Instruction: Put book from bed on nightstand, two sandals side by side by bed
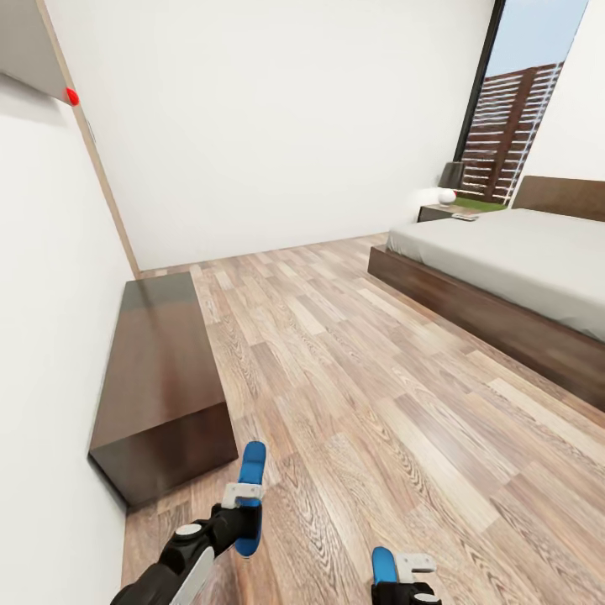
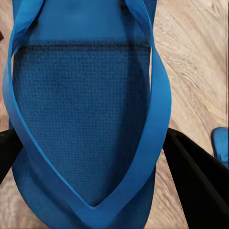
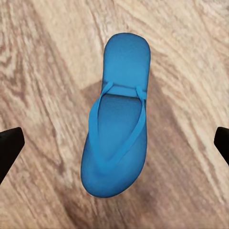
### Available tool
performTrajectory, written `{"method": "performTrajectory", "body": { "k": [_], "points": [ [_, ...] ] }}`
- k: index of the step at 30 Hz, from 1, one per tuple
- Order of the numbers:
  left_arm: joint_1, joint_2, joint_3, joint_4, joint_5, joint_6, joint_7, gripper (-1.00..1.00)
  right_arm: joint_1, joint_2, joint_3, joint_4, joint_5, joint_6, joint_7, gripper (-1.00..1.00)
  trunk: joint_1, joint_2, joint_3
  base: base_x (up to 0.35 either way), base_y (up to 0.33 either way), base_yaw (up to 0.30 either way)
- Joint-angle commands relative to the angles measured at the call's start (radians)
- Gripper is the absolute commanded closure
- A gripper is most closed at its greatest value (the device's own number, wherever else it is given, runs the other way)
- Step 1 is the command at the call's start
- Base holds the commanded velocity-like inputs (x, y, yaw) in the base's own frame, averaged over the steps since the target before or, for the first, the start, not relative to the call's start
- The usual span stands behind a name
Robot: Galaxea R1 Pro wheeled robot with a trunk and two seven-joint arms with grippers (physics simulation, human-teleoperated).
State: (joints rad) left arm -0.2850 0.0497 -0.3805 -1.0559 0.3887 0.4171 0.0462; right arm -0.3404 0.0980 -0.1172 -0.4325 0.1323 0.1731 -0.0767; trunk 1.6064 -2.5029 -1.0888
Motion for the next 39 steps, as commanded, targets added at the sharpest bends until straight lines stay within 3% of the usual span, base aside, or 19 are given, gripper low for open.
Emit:
{"method": "performTrajectory", "body": {
  "k": [1,3,7,13,21,39],
  "points": [
    [0.006,0.006,-0.002,-0.046,0.008,0.041,0.016,1.0,0.0,0.001,-0.006,-0.002,0.01,0.006,0.0,-1.0,0.0,0.0,-0.001,0.0,0.0,0.0],
    [0.018,0.017,-0.004,-0.154,0.008,0.136,0.07,1.0,0.0,0.001,-0.006,-0.002,0.01,0.006,0.0,-1.0,0.0,0.0,-0.001,0.0,0.0,0.0],
    [0.026,0.024,-0.006,-0.241,0.011,0.207,0.175,1.0,0.0,-0.001,-0.006,-0.002,0.01,0.001,0.003,-1.0,0.0,0.0,-0.001,0.0,0.0,0.0],
    [0.031,0.026,-0.006,-0.253,0.016,0.229,0.229,1.0,0.0,-0.002,-0.003,-0.003,0.012,-0.035,0.011,-1.0,0.0,0.0,-0.001,0.0,0.0,0.0],
    [0.033,0.026,-0.007,-0.237,0.015,0.208,0.249,1.0,0.0,-0.001,-0.004,-0.004,0.012,-0.06,0.012,-1.0,0.0,0.0,-0.001,0.0,0.0,0.0],
    [0.035,0.024,-0.008,-0.237,0.012,0.198,0.257,1.0,-0.014,0.005,-0.003,-0.014,0.011,-0.05,0.003,-1.0,0.008,-0.005,-0.071,0.0,0.0,0.0]
  ]
}}
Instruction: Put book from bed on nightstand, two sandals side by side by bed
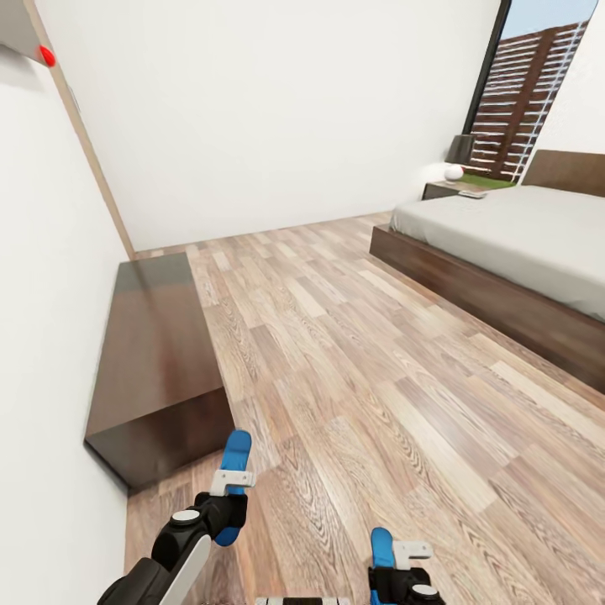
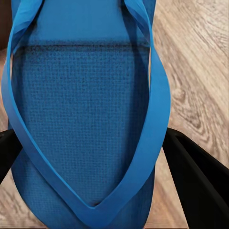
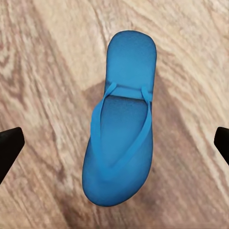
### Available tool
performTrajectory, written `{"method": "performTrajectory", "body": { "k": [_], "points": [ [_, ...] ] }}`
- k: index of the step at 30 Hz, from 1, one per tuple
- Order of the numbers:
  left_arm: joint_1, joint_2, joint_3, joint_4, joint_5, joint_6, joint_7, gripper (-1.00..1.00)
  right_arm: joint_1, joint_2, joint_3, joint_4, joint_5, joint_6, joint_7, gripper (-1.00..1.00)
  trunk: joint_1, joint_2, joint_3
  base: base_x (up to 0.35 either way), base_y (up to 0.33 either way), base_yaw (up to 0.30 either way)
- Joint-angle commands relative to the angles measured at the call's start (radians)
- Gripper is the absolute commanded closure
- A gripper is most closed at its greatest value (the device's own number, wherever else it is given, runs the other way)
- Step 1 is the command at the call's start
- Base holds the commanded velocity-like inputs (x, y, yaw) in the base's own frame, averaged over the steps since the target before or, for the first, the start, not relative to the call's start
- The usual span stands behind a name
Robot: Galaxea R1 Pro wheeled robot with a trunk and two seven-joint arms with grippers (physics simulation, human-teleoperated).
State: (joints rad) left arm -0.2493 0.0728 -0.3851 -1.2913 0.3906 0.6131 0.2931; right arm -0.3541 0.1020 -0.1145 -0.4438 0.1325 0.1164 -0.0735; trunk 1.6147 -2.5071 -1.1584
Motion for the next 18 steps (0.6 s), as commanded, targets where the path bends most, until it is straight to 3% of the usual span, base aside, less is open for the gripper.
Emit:
{"method": "performTrajectory", "body": {
  "k": [1,11,18],
  "points": [
    [-0.001,0.001,-0.003,-0.001,0.01,0.002,0.01,1.0,-0.002,0.002,-0.005,-0.002,0.01,0.007,0.0,-1.0,0.0,-0.001,-0.005,0.0,0.0,0.0],
    [0.014,0.001,-0.003,-0.004,0.009,0.002,0.011,1.0,-0.037,0.014,-0.006,-0.004,0.007,0.04,0.0,-1.0,0.005,-0.003,-0.043,0.0,0.0,0.0],
    [0.024,0.001,-0.003,-0.006,0.008,0.002,0.009,1.0,-0.076,0.015,-0.006,-0.005,-0.048,0.108,-0.001,-1.0,0.006,-0.004,-0.055,0.0,0.0,0.0]
  ]
}}
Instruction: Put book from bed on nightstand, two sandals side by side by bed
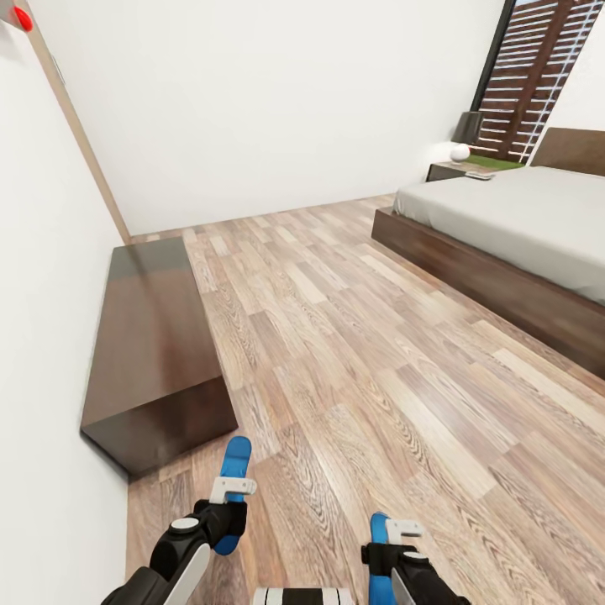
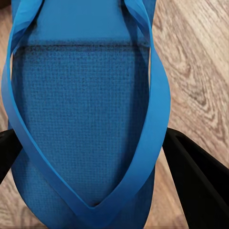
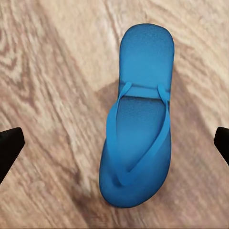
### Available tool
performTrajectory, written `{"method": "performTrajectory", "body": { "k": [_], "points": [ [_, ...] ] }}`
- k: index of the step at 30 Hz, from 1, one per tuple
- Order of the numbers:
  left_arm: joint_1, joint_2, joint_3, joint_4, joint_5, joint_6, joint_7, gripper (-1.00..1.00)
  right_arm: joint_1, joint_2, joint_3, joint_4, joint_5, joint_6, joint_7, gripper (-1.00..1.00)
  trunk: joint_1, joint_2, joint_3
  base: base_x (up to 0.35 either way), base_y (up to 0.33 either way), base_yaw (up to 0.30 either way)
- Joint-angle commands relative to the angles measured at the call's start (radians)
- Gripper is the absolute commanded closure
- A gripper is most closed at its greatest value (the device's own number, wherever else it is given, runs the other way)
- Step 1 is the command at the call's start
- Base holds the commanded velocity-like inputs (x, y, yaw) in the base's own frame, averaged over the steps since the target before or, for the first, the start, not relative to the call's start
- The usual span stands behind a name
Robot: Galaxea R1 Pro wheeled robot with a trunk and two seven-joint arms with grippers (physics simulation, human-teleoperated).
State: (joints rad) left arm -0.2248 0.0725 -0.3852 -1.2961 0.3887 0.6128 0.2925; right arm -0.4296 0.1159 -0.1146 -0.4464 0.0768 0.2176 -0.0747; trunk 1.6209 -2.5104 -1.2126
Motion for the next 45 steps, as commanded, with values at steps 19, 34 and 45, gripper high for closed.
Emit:
{"method": "performTrajectory", "body": {
  "k": [19,34,45],
  "points": [
    [0.002,0.002,-0.003,-0.003,0.01,0.001,0.008,1.0,-0.023,-0.005,-0.009,0.001,-0.009,0.048,-0.003,-1.0,0.003,-0.002,-0.032,0.0,0.0,0.0],
    [0.002,0.004,-0.003,-0.009,0.01,0.001,0.01,1.0,-0.039,-0.008,-0.01,0.004,-0.008,0.052,-0.005,-1.0,0.007,-0.004,-0.059,0.0,0.0,0.0],
    [0.002,0.004,-0.003,-0.009,0.01,0.001,0.008,1.0,-0.077,-0.007,-0.01,0.005,-0.008,0.075,-0.005,-1.0,0.007,-0.004,-0.059,0.0,0.0,0.0]
  ]
}}
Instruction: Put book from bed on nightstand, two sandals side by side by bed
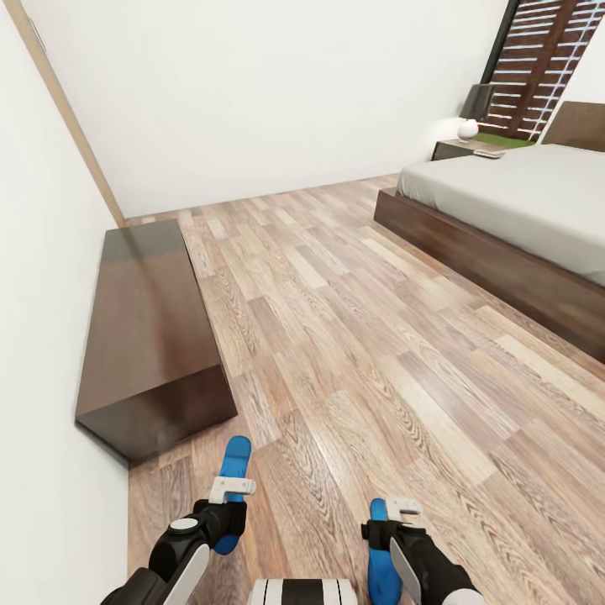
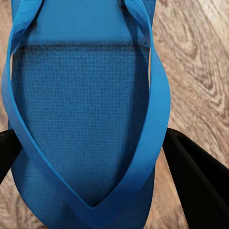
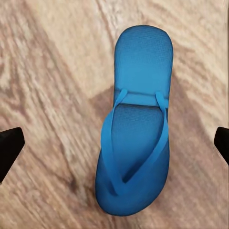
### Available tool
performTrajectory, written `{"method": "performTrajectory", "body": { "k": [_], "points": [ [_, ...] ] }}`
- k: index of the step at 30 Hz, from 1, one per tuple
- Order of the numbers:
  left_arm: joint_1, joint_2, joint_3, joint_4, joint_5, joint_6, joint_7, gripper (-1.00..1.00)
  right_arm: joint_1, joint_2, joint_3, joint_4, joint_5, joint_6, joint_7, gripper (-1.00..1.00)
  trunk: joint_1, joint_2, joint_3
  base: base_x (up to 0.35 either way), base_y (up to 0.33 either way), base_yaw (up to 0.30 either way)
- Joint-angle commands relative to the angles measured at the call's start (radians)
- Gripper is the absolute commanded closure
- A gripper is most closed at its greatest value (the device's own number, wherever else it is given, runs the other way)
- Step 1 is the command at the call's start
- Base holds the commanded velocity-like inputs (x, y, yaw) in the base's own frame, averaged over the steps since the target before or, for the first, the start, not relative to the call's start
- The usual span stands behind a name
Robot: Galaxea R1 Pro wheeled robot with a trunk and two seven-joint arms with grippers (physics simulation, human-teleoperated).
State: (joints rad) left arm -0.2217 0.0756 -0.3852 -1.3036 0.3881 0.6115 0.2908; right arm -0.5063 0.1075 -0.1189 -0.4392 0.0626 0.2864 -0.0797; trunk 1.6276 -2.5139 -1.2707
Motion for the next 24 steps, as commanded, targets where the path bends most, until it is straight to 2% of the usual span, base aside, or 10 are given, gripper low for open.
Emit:
{"method": "performTrajectory", "body": {
  "k": [1,7,15,20,24],
  "points": [
    [-0.001,0.001,-0.003,-0.001,0.01,0.002,0.01,1.0,-0.005,0.001,-0.005,-0.002,0.006,0.007,0.0,-1.0,0.0,0.0,-0.001,0.0,0.0,0.0],
    [-0.001,0.001,-0.003,0.001,0.011,0.002,0.01,1.0,-0.02,0.001,-0.005,0.0,0.006,0.008,0.0,-1.0,0.002,-0.001,-0.02,0.0,0.0,0.0],
    [-0.001,0.001,-0.003,0.0,0.011,0.002,0.01,1.0,-0.033,-0.001,-0.007,0.002,0.006,0.008,-0.001,-1.0,0.002,-0.001,-0.02,0.0,0.0,0.0],
    [-0.001,0.001,-0.003,0.001,0.011,0.001,0.01,1.0,-0.039,-0.002,-0.007,0.003,0.007,0.008,-0.002,-1.0,0.004,-0.003,-0.039,0.0,0.0,0.0],
    [-0.001,0.001,-0.003,0.002,0.011,-0.014,0.01,1.0,-0.05,-0.005,-0.009,0.004,0.007,0.009,-0.002,-1.0,0.004,-0.003,-0.039,0.0,0.0,0.0]
  ]
}}
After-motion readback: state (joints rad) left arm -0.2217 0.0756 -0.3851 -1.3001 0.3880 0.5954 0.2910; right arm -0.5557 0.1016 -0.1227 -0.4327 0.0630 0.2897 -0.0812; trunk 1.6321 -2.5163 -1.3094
